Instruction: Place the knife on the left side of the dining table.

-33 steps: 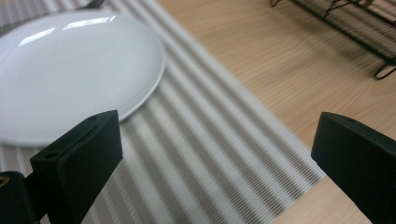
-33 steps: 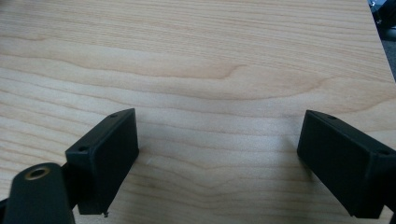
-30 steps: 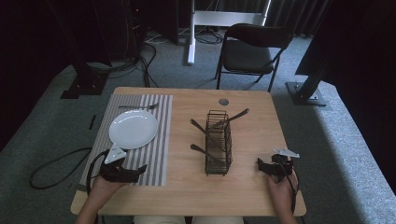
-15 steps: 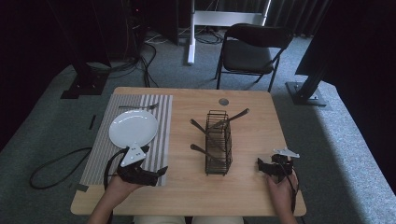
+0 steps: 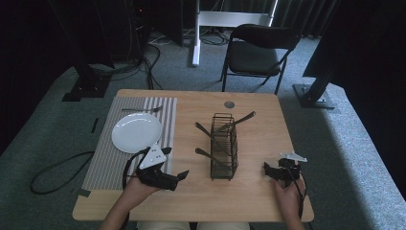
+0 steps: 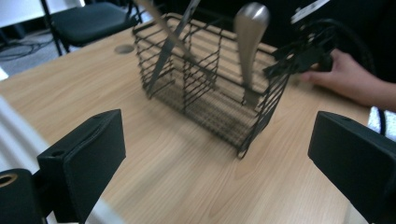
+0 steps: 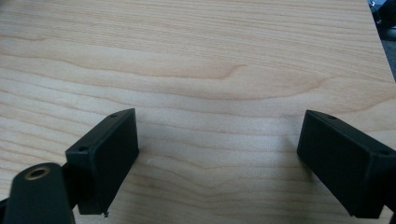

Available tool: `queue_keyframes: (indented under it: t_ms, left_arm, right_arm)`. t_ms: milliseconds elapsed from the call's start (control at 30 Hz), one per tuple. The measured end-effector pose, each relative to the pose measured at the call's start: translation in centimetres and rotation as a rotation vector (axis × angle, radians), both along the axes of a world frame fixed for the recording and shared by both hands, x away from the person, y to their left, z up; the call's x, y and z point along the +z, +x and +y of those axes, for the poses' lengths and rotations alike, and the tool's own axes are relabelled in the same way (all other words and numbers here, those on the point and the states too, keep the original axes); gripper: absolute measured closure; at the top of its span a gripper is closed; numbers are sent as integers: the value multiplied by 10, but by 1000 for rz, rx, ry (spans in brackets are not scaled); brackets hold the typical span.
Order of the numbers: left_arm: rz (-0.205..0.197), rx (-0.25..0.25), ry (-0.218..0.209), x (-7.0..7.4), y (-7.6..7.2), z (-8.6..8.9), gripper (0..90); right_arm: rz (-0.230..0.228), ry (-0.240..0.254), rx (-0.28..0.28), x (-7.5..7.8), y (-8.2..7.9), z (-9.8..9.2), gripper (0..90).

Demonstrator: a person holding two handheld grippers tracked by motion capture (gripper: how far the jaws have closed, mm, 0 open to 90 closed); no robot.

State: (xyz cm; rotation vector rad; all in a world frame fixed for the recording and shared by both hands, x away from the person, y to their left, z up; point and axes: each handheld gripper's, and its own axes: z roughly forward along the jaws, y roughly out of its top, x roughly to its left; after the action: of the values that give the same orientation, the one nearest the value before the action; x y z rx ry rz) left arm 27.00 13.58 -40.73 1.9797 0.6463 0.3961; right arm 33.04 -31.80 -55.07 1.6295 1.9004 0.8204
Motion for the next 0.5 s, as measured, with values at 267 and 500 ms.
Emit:
queue_keyframes:
  t_ms: [267, 500]
  left_arm:
    - [-8, -23, -16, 4, 6, -24, 57]
    - [-24, 7, -77, 5, 10, -38, 213]
  right_arm:
    - [0, 0, 0, 0, 0, 0, 116]
    - [0, 0, -1, 0, 0, 0, 116]
